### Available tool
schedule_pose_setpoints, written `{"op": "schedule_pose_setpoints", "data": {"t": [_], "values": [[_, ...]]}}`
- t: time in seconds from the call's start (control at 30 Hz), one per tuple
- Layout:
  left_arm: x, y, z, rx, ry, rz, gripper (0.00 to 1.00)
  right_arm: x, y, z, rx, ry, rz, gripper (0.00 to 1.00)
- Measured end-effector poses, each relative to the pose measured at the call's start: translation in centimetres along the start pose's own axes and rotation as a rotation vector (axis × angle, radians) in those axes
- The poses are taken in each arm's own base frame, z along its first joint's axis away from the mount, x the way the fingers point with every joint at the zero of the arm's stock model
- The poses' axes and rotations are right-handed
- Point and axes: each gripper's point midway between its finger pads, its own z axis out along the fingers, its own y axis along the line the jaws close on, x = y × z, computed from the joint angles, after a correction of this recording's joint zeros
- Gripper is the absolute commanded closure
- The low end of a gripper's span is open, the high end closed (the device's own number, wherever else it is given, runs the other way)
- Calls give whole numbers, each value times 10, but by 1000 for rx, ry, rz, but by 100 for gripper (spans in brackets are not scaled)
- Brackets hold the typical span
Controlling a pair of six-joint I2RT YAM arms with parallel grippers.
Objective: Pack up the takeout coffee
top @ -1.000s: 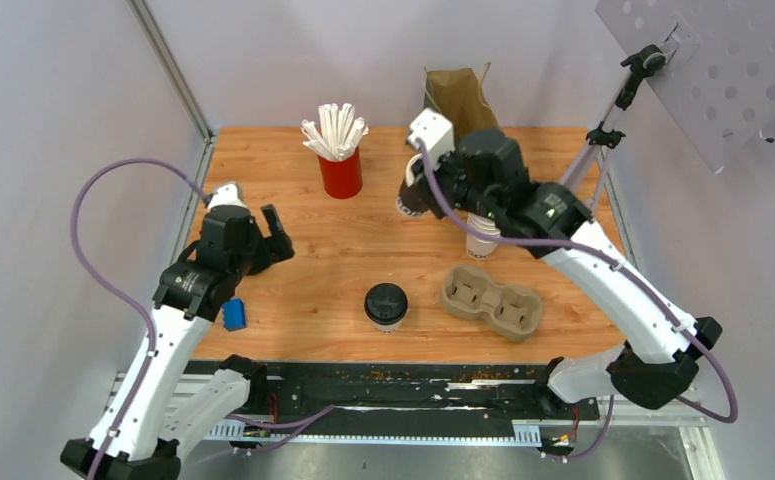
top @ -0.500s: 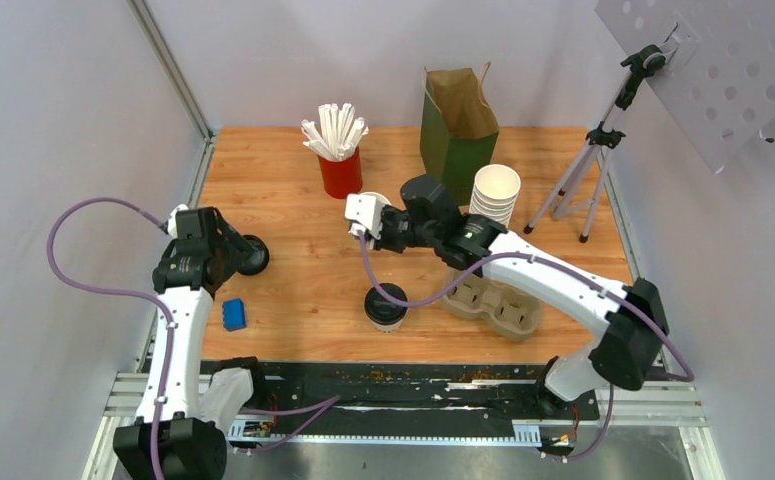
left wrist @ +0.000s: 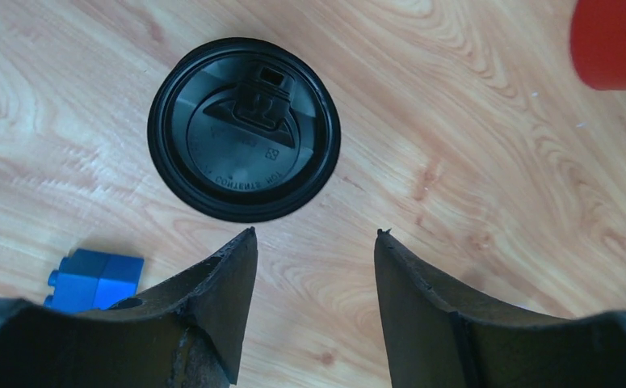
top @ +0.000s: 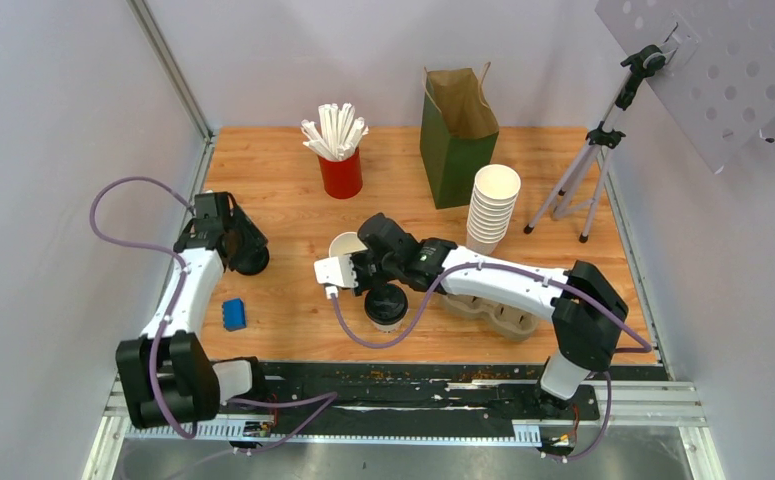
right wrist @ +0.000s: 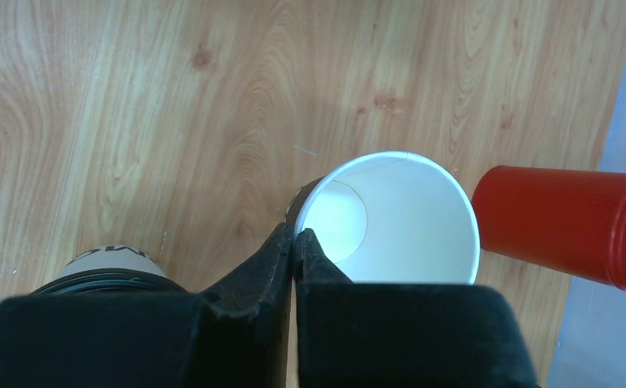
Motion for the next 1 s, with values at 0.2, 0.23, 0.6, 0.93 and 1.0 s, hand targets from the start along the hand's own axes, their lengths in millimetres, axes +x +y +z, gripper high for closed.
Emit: {"op": "schedule_pose_setpoints", "data": {"t": [0.2, 0.23, 0.6, 0.93, 1.0], "values": [[5, 5, 30, -40, 70, 81, 42, 14, 31, 8, -51, 67, -64, 100], [4, 5, 33, -41, 73, 88, 43, 16, 35, 9, -60, 76, -68, 100], [-4, 1, 52, -32, 87, 174, 48, 16, 46, 10, -80, 94, -98, 100], [-5, 1, 65, -46, 116, 201, 56, 2, 33, 27, -63, 57, -106, 94], [-6, 0, 65, -44, 112, 203, 59, 5, 36, 31, -74, 64, -104, 93]]}}
